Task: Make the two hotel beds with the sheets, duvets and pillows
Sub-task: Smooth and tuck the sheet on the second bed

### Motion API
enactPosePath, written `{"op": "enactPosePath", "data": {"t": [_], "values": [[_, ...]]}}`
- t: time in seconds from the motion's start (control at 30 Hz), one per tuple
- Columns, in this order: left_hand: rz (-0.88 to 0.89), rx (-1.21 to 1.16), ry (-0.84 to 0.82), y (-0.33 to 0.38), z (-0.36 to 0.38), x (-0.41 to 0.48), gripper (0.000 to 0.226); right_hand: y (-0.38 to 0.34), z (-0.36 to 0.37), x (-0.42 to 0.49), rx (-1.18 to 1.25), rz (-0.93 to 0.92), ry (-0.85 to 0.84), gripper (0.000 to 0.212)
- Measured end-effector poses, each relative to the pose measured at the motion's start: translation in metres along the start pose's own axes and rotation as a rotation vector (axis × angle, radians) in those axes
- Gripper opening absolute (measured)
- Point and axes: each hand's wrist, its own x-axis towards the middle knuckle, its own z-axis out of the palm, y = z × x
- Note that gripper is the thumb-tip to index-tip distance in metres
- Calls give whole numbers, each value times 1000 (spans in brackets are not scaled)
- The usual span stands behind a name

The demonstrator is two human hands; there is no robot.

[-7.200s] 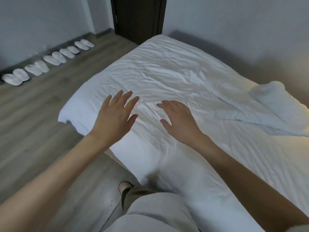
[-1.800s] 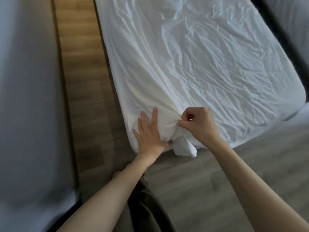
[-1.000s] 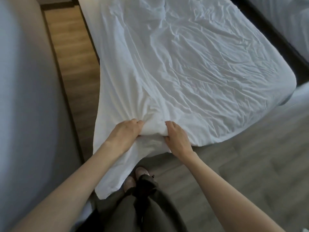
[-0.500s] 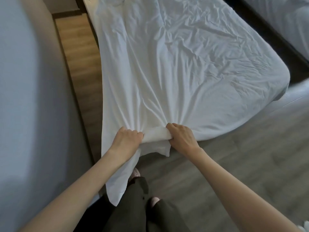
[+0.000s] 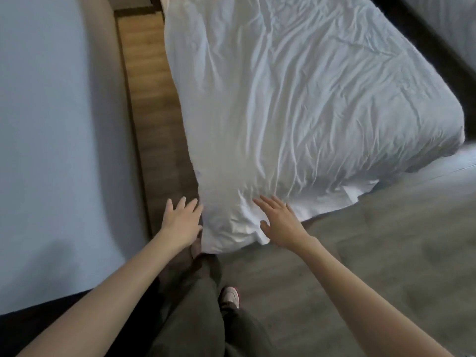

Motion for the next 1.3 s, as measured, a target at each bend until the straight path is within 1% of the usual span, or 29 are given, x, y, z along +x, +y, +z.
{"op": "enactPosePath", "data": {"t": [0.17,0.27,0.33,0.43,0.57,0.7,1.0,1.17,1.3], "values": [[-14,-119,298,-3,-52,-19,64,-17,-41,-7,-12,-52,144,64],[0,-143,465,-8,-84,-28,64,-34,-70,-5,-28,-99,204,63],[-8,-160,544,-16,-105,-30,64,-48,-91,3,-53,-132,243,62],[-17,-200,615,-38,-132,-26,63,-68,-121,24,-79,-175,323,62],[-23,-221,656,-77,-163,-3,66,-97,-155,64,-74,-203,391,65],[-12,-221,687,-128,-205,40,66,-129,-194,120,-76,-205,440,67],[30,-184,714,-261,-334,167,65,-188,-298,277,-26,-99,530,69],[31,-188,758,-314,-402,233,67,-206,-355,359,-2,-49,591,69],[42,-149,744,-352,-449,296,69,-213,-397,436,35,-17,638,69]]}}
